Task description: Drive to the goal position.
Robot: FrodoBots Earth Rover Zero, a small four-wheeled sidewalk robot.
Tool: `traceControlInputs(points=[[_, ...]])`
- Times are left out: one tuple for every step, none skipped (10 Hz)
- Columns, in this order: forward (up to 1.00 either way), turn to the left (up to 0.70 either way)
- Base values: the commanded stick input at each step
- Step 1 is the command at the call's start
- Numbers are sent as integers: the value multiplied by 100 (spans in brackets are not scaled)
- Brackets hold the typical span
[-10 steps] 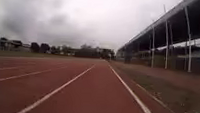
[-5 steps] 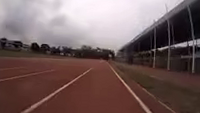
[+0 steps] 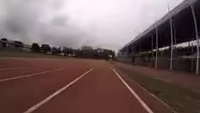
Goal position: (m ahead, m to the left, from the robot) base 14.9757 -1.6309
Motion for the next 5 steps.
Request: traceControlInputs(points=[[70,0],[70,0],[70,0],[70,0],[70,0]])
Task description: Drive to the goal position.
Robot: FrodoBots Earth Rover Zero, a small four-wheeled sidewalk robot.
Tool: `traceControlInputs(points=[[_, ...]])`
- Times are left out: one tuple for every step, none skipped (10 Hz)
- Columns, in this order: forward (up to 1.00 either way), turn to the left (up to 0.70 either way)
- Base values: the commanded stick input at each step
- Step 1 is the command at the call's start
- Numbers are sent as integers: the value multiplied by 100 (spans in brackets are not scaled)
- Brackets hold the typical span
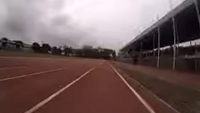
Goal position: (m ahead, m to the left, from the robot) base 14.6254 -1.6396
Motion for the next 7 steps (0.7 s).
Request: traceControlInputs(points=[[70,0],[70,0],[70,0],[70,0],[70,0],[70,0],[70,0]])
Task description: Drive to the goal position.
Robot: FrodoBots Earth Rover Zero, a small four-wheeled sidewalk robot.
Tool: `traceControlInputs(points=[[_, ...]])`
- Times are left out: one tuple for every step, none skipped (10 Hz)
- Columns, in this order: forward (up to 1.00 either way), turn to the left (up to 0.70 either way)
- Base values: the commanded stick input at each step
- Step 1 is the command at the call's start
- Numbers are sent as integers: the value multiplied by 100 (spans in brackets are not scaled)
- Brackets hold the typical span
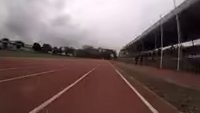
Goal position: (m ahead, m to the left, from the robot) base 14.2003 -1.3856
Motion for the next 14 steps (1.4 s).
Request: traceControlInputs(points=[[70,0],[70,-2],[70,-4],[70,-6],[70,-35],[70,-35],[70,-35],[70,-35],[70,-35],[70,-24],[70,-3],[70,0],[70,0],[70,0]])
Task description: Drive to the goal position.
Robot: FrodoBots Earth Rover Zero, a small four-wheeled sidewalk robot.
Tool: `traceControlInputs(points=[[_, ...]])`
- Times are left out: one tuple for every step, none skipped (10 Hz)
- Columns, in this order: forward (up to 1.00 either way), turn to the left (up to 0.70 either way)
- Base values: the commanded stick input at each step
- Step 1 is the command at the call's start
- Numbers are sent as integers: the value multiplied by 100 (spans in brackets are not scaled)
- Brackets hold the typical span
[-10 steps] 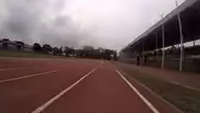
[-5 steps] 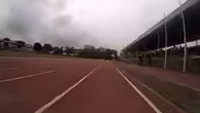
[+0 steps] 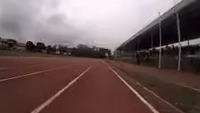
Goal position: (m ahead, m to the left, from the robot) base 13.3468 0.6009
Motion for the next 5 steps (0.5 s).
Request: traceControlInputs(points=[[70,0],[70,0],[70,0],[70,0],[70,0]])
